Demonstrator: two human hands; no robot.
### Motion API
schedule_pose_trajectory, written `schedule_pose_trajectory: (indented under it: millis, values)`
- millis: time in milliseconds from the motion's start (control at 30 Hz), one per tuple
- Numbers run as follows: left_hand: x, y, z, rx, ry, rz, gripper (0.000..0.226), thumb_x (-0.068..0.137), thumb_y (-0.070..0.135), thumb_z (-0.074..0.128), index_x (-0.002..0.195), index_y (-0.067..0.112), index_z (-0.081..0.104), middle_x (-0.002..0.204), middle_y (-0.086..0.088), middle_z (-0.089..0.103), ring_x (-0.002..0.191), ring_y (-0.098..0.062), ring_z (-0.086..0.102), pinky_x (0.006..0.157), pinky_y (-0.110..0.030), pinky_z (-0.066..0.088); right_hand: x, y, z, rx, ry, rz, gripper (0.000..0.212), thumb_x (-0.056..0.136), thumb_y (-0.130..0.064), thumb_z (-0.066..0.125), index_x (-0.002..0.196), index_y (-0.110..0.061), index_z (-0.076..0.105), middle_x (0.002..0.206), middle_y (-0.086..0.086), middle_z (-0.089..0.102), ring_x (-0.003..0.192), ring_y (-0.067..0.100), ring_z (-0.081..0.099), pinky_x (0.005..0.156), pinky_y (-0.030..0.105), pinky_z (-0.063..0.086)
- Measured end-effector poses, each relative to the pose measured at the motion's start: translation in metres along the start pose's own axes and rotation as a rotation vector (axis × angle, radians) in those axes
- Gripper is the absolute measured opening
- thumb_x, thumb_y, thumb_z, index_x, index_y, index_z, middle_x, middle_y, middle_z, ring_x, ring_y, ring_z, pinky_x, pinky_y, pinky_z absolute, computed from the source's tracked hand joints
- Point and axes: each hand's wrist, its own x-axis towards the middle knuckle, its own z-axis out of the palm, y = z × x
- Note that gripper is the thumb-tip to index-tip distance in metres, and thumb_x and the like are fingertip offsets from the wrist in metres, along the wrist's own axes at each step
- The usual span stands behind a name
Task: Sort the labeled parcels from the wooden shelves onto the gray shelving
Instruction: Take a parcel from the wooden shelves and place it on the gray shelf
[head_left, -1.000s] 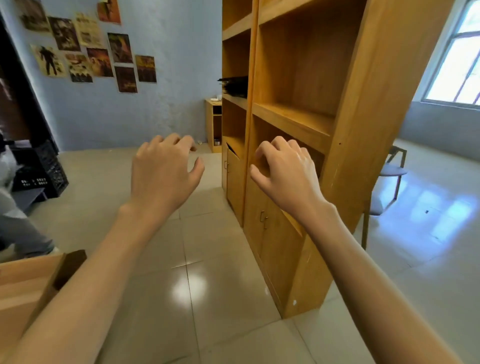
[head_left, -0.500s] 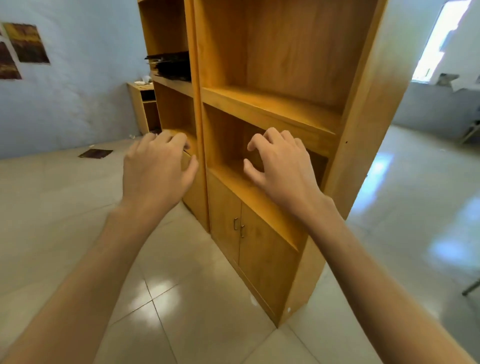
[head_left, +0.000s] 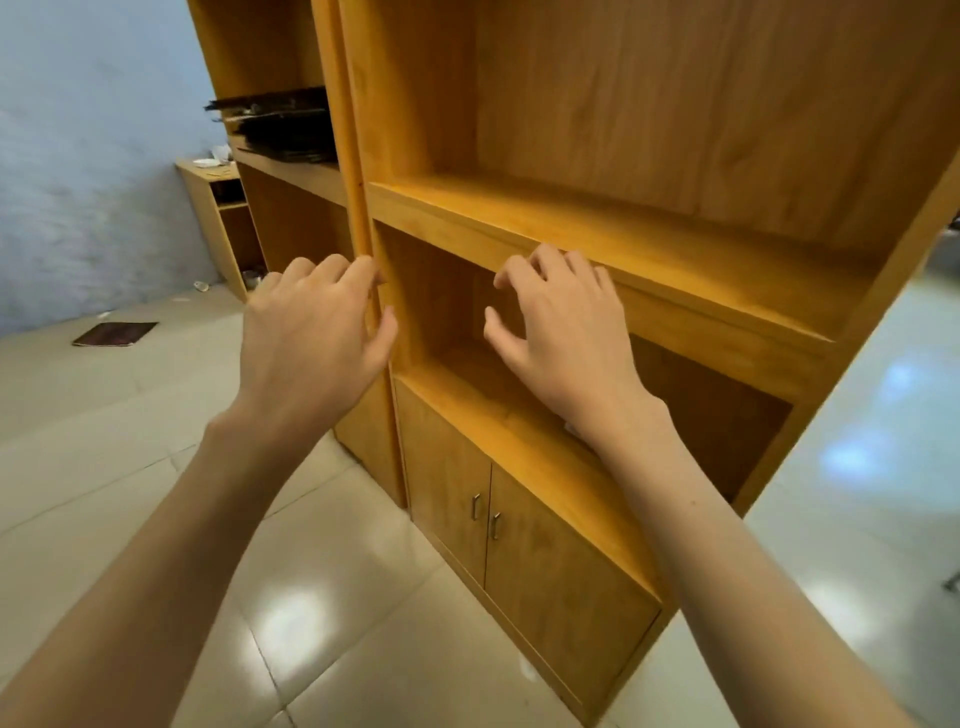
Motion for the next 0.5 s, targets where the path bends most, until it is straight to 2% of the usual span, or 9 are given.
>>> schedule_pose_trajectory:
  millis: [200,367,500]
  values:
    - [0.039,-0.044,0.077,-0.144,-0.028,0.093,0.028,0.093,0.031,0.058,0.107,0.008,0.066,0.095,-0.013,0.069,0.088,-0.032,0.064,0.073,-0.039,0.047,0.046,-0.006,0.049,-0.097,-0.009,0.114,0.034,0.098,-0.035,0.046,0.125,-0.016,0.053,0.127,0.005,0.054,0.120,0.021,0.046,0.100,0.033,0.036]
    - [0.073,-0.081,0.124,-0.250,-0.022,0.217,0.028,0.093,0.029,0.058,0.107,0.007,0.066,0.094,-0.015,0.068,0.085,-0.032,0.063,0.071,-0.039,0.048,0.079,-0.024,0.083,-0.180,0.035,0.248,0.033,0.098,-0.035,0.047,0.125,-0.016,0.054,0.128,0.006,0.054,0.121,0.022,0.047,0.104,0.035,0.035]
    - [0.094,-0.108,0.155,-0.322,-0.020,0.337,0.028,0.093,0.027,0.057,0.106,0.005,0.066,0.094,-0.017,0.068,0.087,-0.035,0.063,0.072,-0.041,0.048,0.093,-0.040,0.109,-0.258,0.066,0.341,0.030,0.096,-0.031,0.051,0.119,-0.013,0.058,0.119,0.008,0.058,0.113,0.024,0.051,0.097,0.036,0.039]
